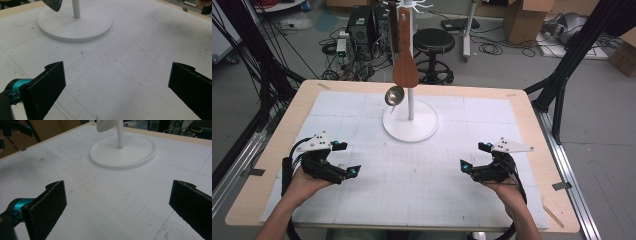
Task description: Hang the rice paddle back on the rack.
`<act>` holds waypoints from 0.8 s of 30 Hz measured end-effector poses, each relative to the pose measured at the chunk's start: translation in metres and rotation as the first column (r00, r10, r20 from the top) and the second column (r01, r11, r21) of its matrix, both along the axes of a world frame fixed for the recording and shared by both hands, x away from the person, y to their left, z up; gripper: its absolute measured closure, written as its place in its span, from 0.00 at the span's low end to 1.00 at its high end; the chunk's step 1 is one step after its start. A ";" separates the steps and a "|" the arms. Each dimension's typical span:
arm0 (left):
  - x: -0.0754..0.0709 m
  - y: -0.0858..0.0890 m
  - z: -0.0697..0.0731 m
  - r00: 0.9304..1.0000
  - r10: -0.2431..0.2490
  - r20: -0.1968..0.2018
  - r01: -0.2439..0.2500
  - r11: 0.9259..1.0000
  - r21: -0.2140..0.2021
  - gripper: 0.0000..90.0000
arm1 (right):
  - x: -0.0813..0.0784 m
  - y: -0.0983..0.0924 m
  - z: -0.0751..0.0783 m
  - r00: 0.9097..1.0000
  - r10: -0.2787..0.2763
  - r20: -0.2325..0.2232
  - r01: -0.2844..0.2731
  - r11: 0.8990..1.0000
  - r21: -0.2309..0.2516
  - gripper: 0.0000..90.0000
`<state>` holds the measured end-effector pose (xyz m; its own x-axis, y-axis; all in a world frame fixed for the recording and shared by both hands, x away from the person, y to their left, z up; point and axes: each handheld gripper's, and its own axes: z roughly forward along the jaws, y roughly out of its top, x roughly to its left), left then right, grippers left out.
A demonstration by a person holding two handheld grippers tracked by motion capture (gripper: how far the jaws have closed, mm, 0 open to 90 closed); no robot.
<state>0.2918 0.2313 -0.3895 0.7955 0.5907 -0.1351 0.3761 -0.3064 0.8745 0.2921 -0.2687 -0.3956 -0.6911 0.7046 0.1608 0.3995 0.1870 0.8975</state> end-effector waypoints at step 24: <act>0.002 -0.003 -0.013 0.999 -0.018 -0.036 0.019 0.999 0.040 0.02 | -0.032 -0.030 -0.017 0.998 -0.056 -0.027 0.056 0.998 -0.011 0.00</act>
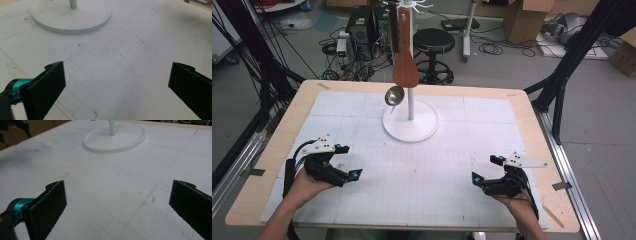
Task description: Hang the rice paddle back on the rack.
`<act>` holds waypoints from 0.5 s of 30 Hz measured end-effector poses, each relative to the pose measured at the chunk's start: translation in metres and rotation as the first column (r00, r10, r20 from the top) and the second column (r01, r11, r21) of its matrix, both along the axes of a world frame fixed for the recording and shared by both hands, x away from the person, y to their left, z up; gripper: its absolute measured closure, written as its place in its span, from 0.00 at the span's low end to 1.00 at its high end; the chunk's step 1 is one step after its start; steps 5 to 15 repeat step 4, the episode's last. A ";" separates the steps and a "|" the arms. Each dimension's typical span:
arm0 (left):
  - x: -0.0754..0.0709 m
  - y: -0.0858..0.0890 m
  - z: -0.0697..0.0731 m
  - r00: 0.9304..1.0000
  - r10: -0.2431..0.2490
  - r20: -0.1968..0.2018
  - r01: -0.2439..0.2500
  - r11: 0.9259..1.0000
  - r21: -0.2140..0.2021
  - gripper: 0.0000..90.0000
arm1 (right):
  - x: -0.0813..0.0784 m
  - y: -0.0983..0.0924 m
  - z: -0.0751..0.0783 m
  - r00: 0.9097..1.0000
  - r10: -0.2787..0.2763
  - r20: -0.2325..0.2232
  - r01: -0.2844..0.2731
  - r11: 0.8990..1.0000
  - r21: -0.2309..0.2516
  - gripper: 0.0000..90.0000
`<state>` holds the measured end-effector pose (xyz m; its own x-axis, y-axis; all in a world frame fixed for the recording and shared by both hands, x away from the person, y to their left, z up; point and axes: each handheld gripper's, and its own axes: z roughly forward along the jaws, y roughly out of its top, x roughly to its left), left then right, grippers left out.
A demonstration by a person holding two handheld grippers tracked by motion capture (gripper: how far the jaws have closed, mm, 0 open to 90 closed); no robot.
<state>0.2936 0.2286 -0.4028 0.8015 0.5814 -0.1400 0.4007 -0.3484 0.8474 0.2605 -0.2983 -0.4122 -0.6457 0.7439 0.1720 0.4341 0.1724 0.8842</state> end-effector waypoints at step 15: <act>0.001 0.000 -0.003 1.000 0.012 -0.014 -0.013 1.000 -0.006 0.02 | 0.000 -0.001 -0.003 1.000 -0.019 -0.009 0.019 1.000 0.010 0.00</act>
